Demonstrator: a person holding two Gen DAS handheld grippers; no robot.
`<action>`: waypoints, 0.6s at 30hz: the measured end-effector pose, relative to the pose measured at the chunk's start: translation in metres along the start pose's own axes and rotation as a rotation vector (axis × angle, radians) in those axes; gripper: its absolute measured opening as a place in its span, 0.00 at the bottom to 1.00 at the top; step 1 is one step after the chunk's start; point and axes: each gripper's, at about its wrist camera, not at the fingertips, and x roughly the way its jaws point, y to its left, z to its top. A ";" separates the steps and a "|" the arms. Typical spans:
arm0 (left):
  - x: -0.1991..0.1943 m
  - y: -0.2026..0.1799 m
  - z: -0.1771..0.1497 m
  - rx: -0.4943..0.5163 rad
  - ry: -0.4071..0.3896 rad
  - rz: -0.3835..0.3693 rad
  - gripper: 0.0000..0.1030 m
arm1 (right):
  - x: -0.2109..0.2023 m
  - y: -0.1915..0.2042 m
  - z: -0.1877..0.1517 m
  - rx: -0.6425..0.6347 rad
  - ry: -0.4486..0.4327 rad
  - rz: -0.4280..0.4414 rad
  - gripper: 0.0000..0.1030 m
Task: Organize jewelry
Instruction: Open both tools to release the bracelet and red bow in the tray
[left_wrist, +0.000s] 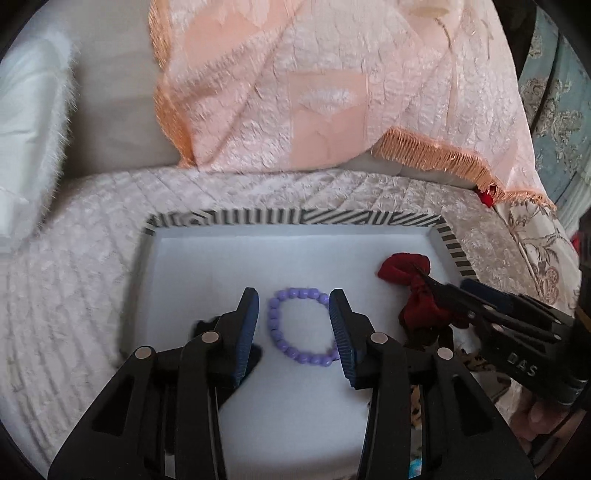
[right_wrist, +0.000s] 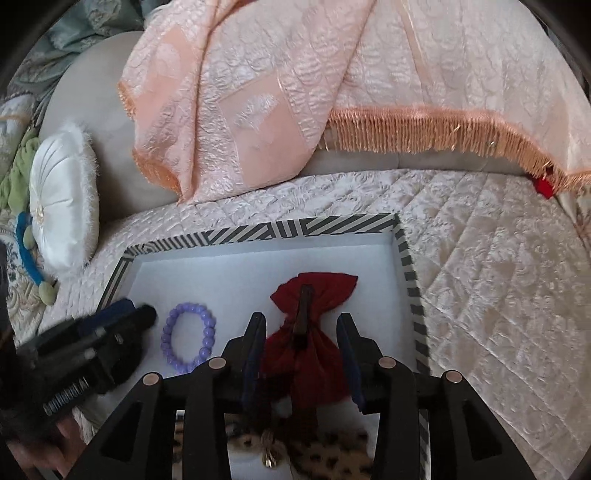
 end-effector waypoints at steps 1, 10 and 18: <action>-0.007 0.003 -0.002 0.005 -0.011 0.009 0.38 | -0.007 0.001 -0.003 -0.007 -0.007 -0.007 0.37; -0.069 0.049 -0.054 -0.021 -0.032 0.028 0.38 | -0.085 0.022 -0.054 -0.033 -0.092 0.026 0.37; -0.084 0.065 -0.134 -0.044 0.064 -0.014 0.38 | -0.104 0.017 -0.133 -0.014 0.007 0.028 0.40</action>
